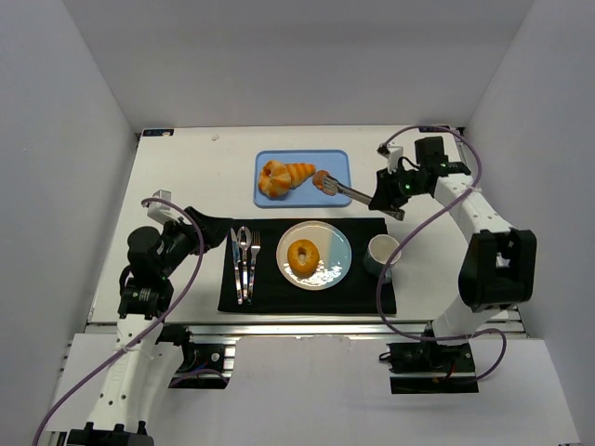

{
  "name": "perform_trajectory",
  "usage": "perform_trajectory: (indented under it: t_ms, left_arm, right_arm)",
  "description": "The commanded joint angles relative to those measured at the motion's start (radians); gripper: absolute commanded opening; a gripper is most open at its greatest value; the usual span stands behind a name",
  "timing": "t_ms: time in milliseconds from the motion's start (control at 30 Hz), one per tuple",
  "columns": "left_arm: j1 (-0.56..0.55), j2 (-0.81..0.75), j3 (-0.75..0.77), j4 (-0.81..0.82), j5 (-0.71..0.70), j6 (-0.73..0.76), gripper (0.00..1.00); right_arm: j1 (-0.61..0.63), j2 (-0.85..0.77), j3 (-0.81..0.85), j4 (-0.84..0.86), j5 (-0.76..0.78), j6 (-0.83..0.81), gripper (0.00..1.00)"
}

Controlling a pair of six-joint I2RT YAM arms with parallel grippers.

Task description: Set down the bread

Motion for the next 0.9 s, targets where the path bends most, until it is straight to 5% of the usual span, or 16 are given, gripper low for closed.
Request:
perform_trajectory:
  t_ms: [0, 167, 467, 867]
  left_arm:
    - [0.000, 0.002, 0.005, 0.021, 0.021, 0.009, 0.84]
    - [0.000, -0.028, 0.001, 0.005, 0.001, -0.001, 0.84]
    - [0.000, -0.062, -0.005, -0.031, -0.018, -0.010, 0.84]
    - [0.000, -0.019, 0.001, -0.002, -0.005, -0.002, 0.84]
  right_arm:
    - [-0.001, 0.079, 0.104, 0.101, 0.039, 0.054, 0.10]
    - [0.002, 0.203, 0.208, 0.113, 0.068, 0.044, 0.18]
    - [0.030, 0.308, 0.296, 0.099, 0.102, 0.025, 0.46]
    - [0.064, 0.338, 0.290, 0.118, 0.206, 0.035, 0.53]
